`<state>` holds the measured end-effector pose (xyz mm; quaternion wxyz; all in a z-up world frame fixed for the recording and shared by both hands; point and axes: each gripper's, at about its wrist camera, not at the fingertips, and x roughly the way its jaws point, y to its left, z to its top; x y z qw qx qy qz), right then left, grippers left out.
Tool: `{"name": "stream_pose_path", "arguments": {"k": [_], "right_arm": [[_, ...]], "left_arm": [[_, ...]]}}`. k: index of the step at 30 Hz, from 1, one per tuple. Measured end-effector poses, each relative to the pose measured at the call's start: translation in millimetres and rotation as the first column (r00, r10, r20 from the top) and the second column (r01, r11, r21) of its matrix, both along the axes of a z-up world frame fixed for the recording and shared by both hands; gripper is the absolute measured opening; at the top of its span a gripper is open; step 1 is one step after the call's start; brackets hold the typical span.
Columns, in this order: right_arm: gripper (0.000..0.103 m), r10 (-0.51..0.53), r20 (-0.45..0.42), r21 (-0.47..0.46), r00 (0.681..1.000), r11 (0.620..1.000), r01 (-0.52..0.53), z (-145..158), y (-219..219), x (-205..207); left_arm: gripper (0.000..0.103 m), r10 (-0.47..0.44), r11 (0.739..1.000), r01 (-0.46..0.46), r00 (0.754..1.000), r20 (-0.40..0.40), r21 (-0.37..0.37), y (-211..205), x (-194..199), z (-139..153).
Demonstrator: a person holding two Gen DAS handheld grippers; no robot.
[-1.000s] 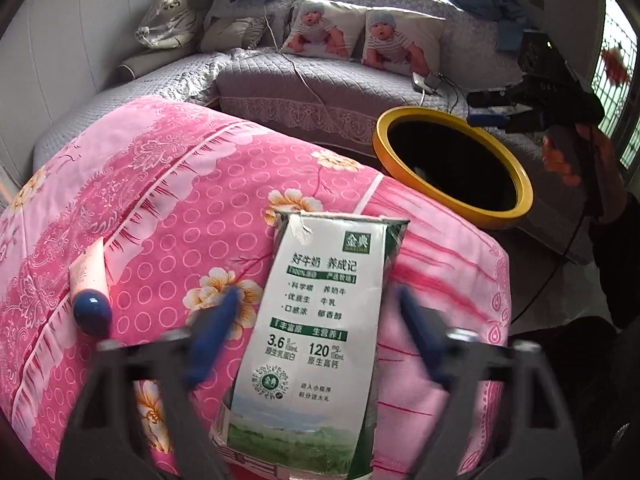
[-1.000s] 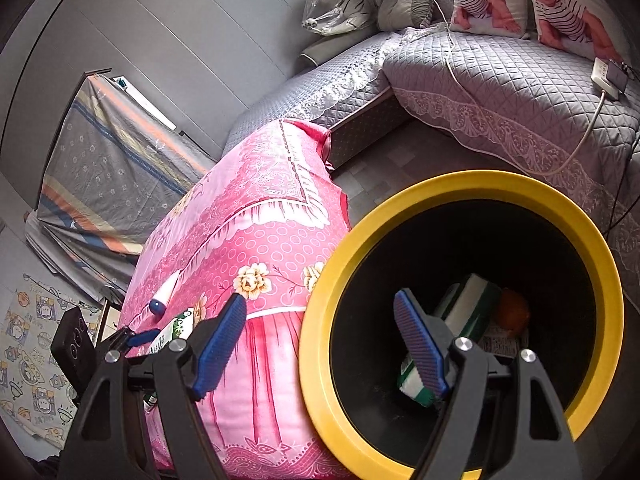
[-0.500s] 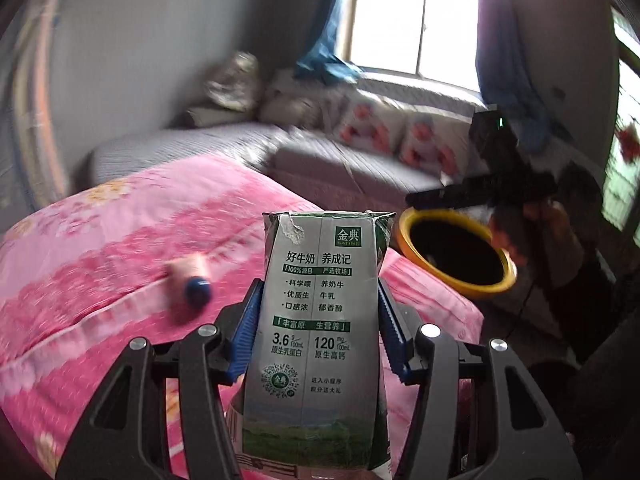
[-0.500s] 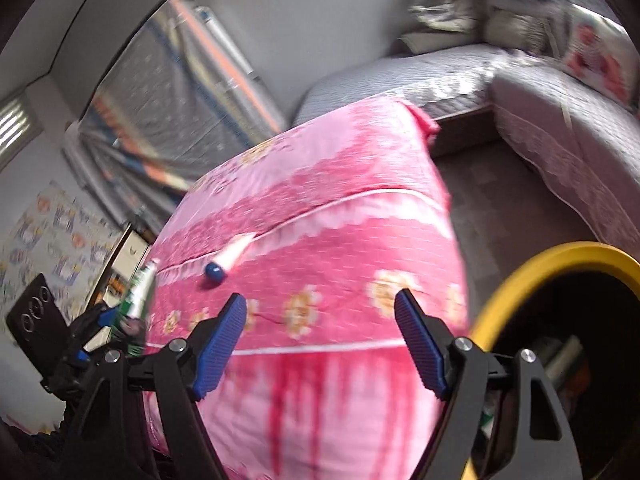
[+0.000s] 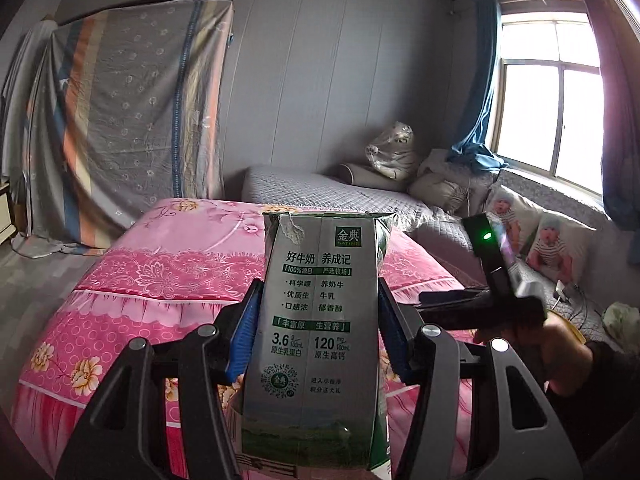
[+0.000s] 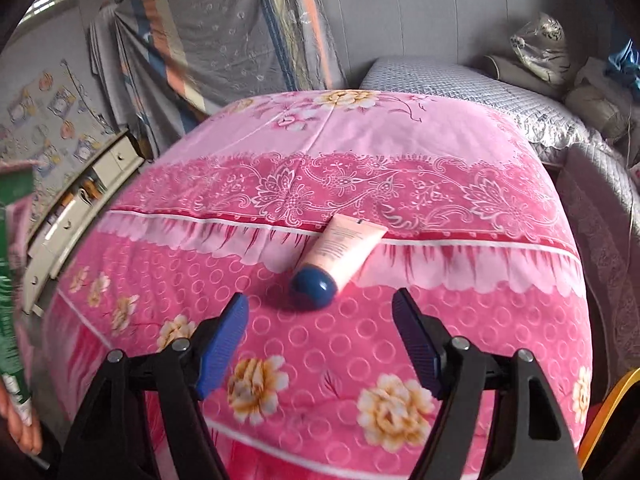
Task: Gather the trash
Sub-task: 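Grasp the pink tube with blue cap with the right tool and lift it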
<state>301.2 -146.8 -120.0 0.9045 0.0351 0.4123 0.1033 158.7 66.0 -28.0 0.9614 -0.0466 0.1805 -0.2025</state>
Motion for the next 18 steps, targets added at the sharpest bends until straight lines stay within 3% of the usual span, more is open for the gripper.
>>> {"name": "stream_pose_path", "arguments": {"k": [5, 12, 17, 18], "right_arm": [[0.058, -0.058, -0.038, -0.010, 0.998, 0.998, 0.058, -16, 7, 24], [0.056, -0.103, -0.115, -0.019, 0.988, 0.995, 0.102, -31, 10, 57], [0.035, -0.082, -0.149, -0.049, 0.986, 0.996, 0.075, -42, 21, 67], [0.035, -0.073, -0.147, -0.044, 0.986, 0.997, 0.067, -41, 22, 67]], "left_arm": [[0.052, 0.016, 1.000, -0.016, 1.000, 0.009, -0.003, -4, 5, 6], [0.052, 0.015, 1.000, -0.015, 1.000, 0.012, -0.016, -4, 15, 9], [0.052, 0.046, 0.999, -0.046, 0.998, 0.038, -0.002, -9, 10, 20], [0.052, 0.049, 0.999, -0.050, 0.998, 0.045, 0.003, -11, 8, 22]]}}
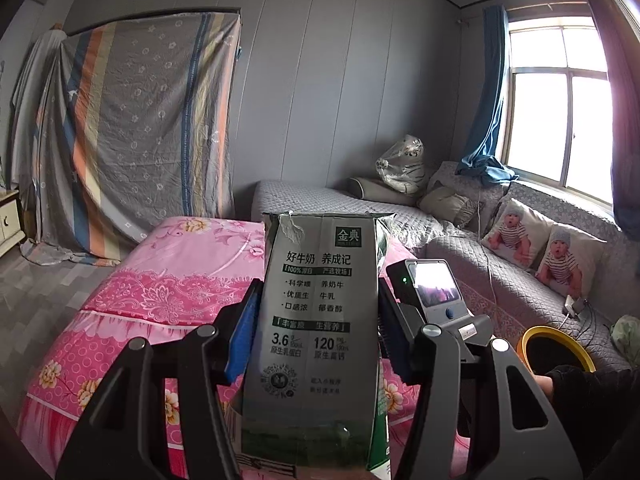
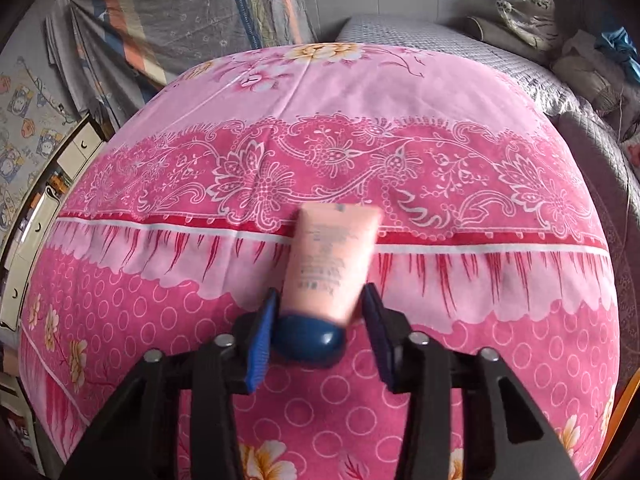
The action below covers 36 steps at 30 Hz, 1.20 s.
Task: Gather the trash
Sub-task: 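Grasp the pink tube with blue cap with the right tool and lift it, then carry the tube and milk carton over the bin and open both tools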
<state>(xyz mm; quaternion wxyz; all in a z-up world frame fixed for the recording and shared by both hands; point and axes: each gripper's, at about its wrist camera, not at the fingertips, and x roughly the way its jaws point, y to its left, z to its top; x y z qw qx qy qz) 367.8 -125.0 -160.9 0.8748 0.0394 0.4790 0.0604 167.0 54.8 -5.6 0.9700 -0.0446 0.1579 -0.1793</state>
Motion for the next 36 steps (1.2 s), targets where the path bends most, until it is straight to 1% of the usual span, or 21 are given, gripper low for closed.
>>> {"name": "stream_pose_path", "arguments": {"k": [4, 6, 8, 10, 13, 16, 18, 19, 22, 23, 25, 27, 28, 30, 34, 35, 36], "right_arm": [[0.035, 0.031, 0.027, 0.058, 0.999, 0.998, -0.032, 15, -6, -11], [0.035, 0.049, 0.041, 0.113, 0.998, 0.992, -0.054, 27, -15, -21], [0.035, 0.078, 0.030, 0.211, 0.996, 0.974, -0.083, 39, -28, -33], [0.035, 0.097, 0.027, 0.275, 0.995, 0.956, -0.101, 48, -41, -46], [0.035, 0.097, 0.030, 0.337, 0.995, 0.936, -0.102, 58, -65, -68], [0.035, 0.068, 0.035, 0.394, 0.997, 0.916, -0.076, 63, -95, -90], [0.035, 0.013, 0.044, 0.434, 0.999, 0.900, -0.031, 65, -126, -111], [0.035, -0.012, 0.050, 0.438, 0.999, 0.899, -0.011, 66, -138, -119], [0.035, -0.136, 0.075, 0.454, 0.988, 0.886, 0.088, 68, -189, -152], [0.035, -0.193, 0.086, 0.459, 0.977, 0.878, 0.133, 69, -211, -168], [0.035, -0.281, 0.108, 0.440, 0.954, 0.874, 0.207, 71, -242, -190], [0.035, -0.391, 0.147, 0.383, 0.909, 0.870, 0.312, 75, -272, -220], [0.035, -0.442, 0.163, 0.361, 0.882, 0.859, 0.363, 76, -288, -237], [0.035, -0.501, 0.170, 0.357, 0.848, 0.834, 0.421, 75, -309, -261], [0.035, -0.607, 0.174, 0.343, 0.775, 0.775, 0.530, 65, -347, -303], [0.035, -0.625, 0.169, 0.347, 0.762, 0.761, 0.548, 61, -355, -310], [0.035, -0.639, 0.164, 0.351, 0.752, 0.750, 0.560, 56, -361, -316]], "left_arm": [[0.052, -0.007, 1.000, 0.007, 1.000, 0.008, 0.013, -9, -5, 10], [0.052, -0.015, 1.000, 0.015, 1.000, 0.005, 0.014, -16, -7, 14], [0.052, -0.030, 0.999, 0.030, 1.000, 0.008, 0.017, -22, -8, 18], [0.052, -0.046, 0.999, 0.046, 0.999, 0.015, 0.018, -30, -11, 22], [0.052, -0.077, 0.997, 0.077, 0.997, 0.021, 0.027, -45, -15, 28], [0.052, -0.114, 0.993, 0.113, 0.993, 0.018, 0.041, -65, -18, 33], [0.052, -0.143, 0.989, 0.142, 0.990, 0.017, 0.048, -79, -19, 35], [0.052, -0.160, 0.986, 0.159, 0.987, 0.015, 0.053, -88, -20, 36], [0.052, -0.222, 0.973, 0.220, 0.975, 0.010, 0.068, -118, -21, 39], [0.052, -0.245, 0.967, 0.244, 0.970, 0.006, 0.072, -128, -22, 39], [0.052, -0.313, 0.947, 0.312, 0.950, -0.005, 0.074, -156, -23, 40], [0.052, -0.360, 0.929, 0.360, 0.933, -0.016, 0.081, -181, -24, 40], [0.052, -0.396, 0.914, 0.397, 0.918, -0.025, 0.085, -197, -25, 39], [0.052, -0.446, 0.889, 0.448, 0.894, -0.040, 0.091, -224, -28, 36], [0.052, -0.546, 0.827, 0.551, 0.834, -0.073, 0.107, -290, -33, 26], [0.052, -0.563, 0.815, 0.569, 0.822, -0.086, 0.108, -304, -33, 23], [0.052, -0.588, 0.795, 0.597, 0.802, -0.106, 0.108, -322, -32, 17]]}}
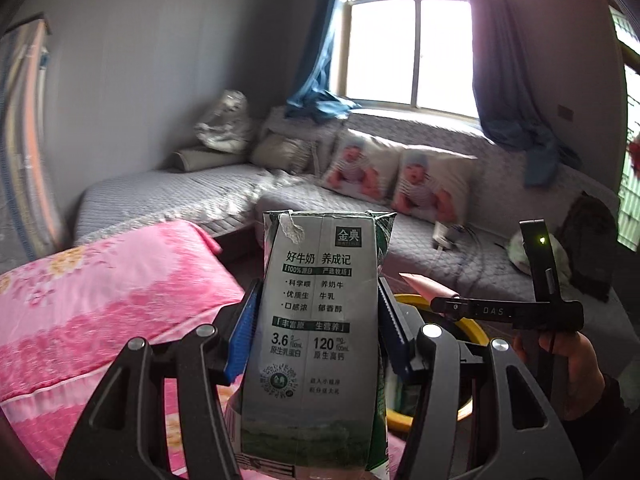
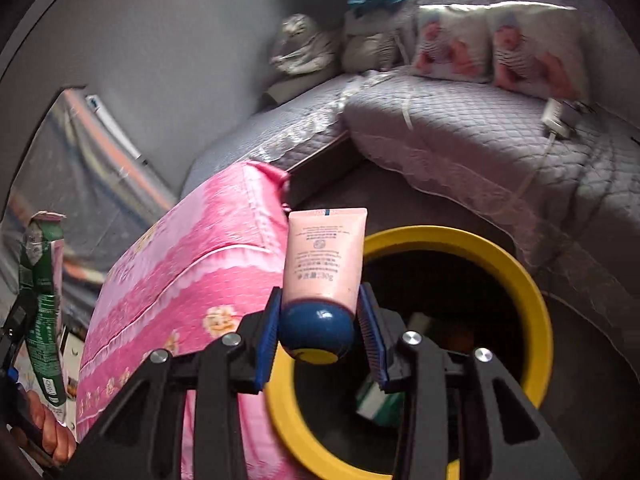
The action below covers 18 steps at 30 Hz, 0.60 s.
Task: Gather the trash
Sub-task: 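Carry the tube and milk carton over the bin and open both tools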
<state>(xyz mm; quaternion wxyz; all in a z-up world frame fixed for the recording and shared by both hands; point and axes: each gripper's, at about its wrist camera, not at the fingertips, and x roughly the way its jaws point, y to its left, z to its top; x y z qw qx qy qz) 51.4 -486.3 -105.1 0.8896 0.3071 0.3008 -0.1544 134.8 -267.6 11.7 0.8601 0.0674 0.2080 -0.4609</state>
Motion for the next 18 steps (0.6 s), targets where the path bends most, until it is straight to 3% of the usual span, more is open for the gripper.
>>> {"name": "stream_pose_path", "arguments": {"k": [6, 13, 14, 15, 16, 18], "right_arm": [[0.035, -0.074, -0.034, 0.042, 0.997, 0.996, 0.076, -30, -31, -23], [0.036, -0.113, -0.077, 0.070, 0.991, 0.990, 0.119, -58, -40, -32], [0.036, -0.121, -0.082, 0.077, 0.989, 0.989, 0.127, -61, -39, -33], [0.036, -0.133, -0.088, 0.080, 0.987, 0.987, 0.140, -63, -41, -36], [0.036, -0.144, -0.091, 0.078, 0.985, 0.985, 0.152, -64, -42, -38], [0.037, -0.158, -0.085, 0.075, 0.984, 0.983, 0.165, -62, -44, -43]], "left_arm": [[0.052, -0.090, 0.993, 0.098, 0.989, -0.117, 0.063, -77, 12, -42], [0.052, -0.121, 0.987, 0.136, 0.978, -0.168, 0.083, -121, 23, -69], [0.055, -0.123, 0.988, 0.138, 0.975, -0.185, 0.075, -120, 26, -71], [0.067, -0.123, 0.988, 0.138, 0.971, -0.203, 0.065, -119, 30, -72], [0.072, -0.116, 0.990, 0.131, 0.970, -0.213, 0.056, -115, 33, -71], [0.077, -0.114, 0.992, 0.125, 0.969, -0.221, 0.033, -109, 37, -69]]}}
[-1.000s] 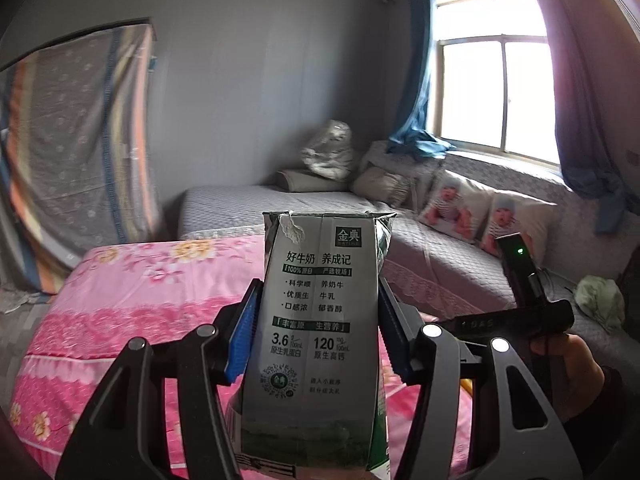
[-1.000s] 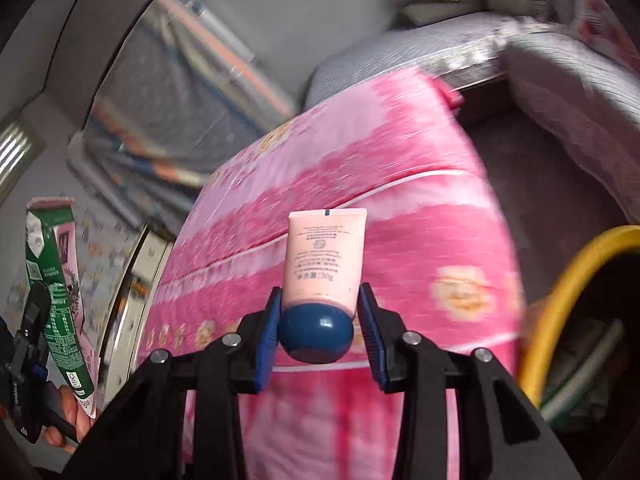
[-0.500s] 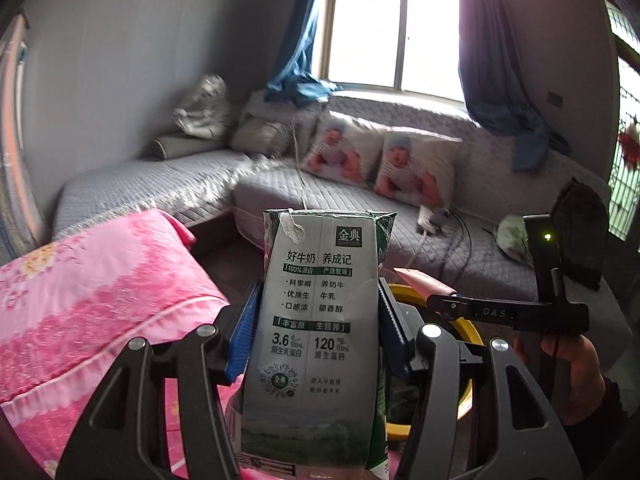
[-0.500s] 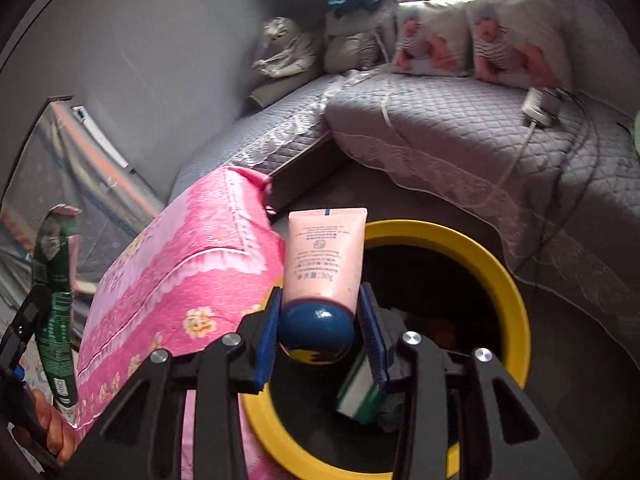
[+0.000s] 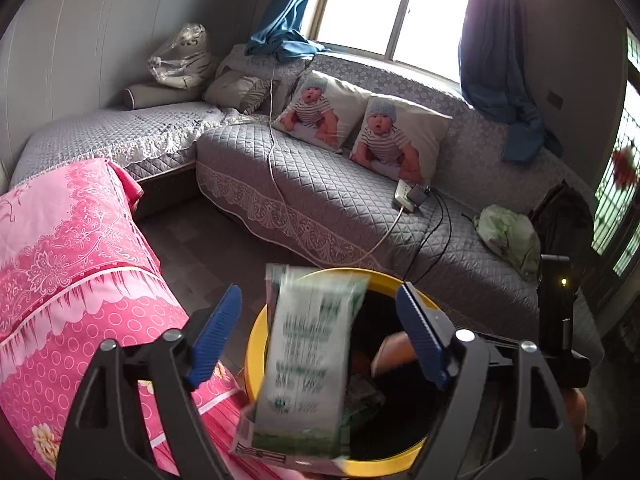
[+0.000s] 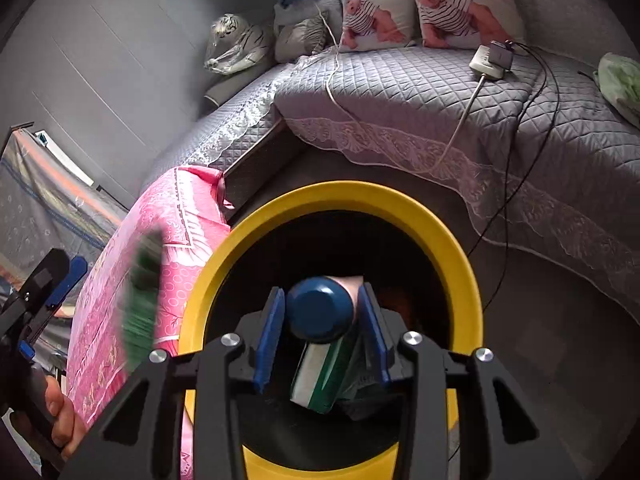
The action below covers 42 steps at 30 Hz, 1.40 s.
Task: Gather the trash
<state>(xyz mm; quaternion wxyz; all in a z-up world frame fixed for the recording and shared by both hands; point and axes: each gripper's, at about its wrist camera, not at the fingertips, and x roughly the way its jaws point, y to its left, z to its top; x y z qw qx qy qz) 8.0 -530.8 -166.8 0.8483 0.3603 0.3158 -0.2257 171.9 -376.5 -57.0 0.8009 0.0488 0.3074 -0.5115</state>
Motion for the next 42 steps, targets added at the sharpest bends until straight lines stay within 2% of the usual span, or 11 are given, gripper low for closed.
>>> {"name": "stream_pose_path", "arguments": {"k": [3, 5, 9, 11, 15, 20, 25, 27, 29, 35, 42], "right_arm": [[0.042, -0.028, 0.003, -0.030, 1.000, 0.999, 0.028, 10, 0, -6], [0.056, -0.047, 0.003, -0.078, 0.999, 0.996, 0.048, 20, 5, -9], [0.074, -0.049, 0.010, -0.168, 0.999, 0.984, 0.050, 40, 22, -3], [0.089, -0.061, 0.030, -0.195, 0.998, 0.979, 0.066, 46, 28, 2], [0.095, -0.049, 0.068, -0.240, 0.996, 0.969, 0.064, 60, 49, 19], [0.095, -0.048, 0.127, -0.311, 0.991, 0.947, 0.085, 79, 93, 47], [0.095, 0.110, 0.216, -0.356, 0.970, 0.934, -0.026, 105, 152, 70], [0.095, 0.184, 0.246, -0.414, 0.952, 0.908, -0.068, 117, 185, 76], [0.095, 0.262, 0.264, -0.478, 0.928, 0.872, -0.110, 128, 219, 77], [0.095, 0.427, 0.331, -0.646, 0.842, 0.753, -0.128, 146, 304, 54], [0.095, 0.420, 0.342, -0.679, 0.841, 0.729, -0.087, 147, 332, 31]], "left_arm": [[0.089, 0.021, 0.999, -0.021, 0.999, 0.024, -0.029, 17, -1, 9], [0.095, 0.050, 0.996, -0.046, 0.997, 0.050, -0.070, 35, -4, 18], [0.095, 0.150, 0.984, -0.132, 0.976, 0.156, -0.123, 74, -14, 40], [0.095, 0.224, 0.969, -0.196, 0.952, 0.209, -0.148, 100, -18, 51], [0.095, 0.374, 0.925, -0.332, 0.886, 0.276, -0.186, 149, -22, 71], [0.095, 0.563, 0.826, -0.492, 0.748, 0.351, -0.276, 230, -33, 92], [0.095, 0.706, 0.708, -0.627, 0.622, 0.338, -0.324, 309, -48, 103], [0.095, 0.744, 0.668, -0.668, 0.584, 0.325, -0.328, 333, -53, 105], [0.095, 0.799, 0.596, -0.731, 0.500, 0.333, -0.333, 360, -63, 103], [0.095, 0.867, 0.459, -0.817, 0.328, 0.374, -0.349, 402, -99, 98], [0.095, 0.881, 0.460, -0.813, 0.366, 0.301, -0.359, 408, -128, 93]]}}
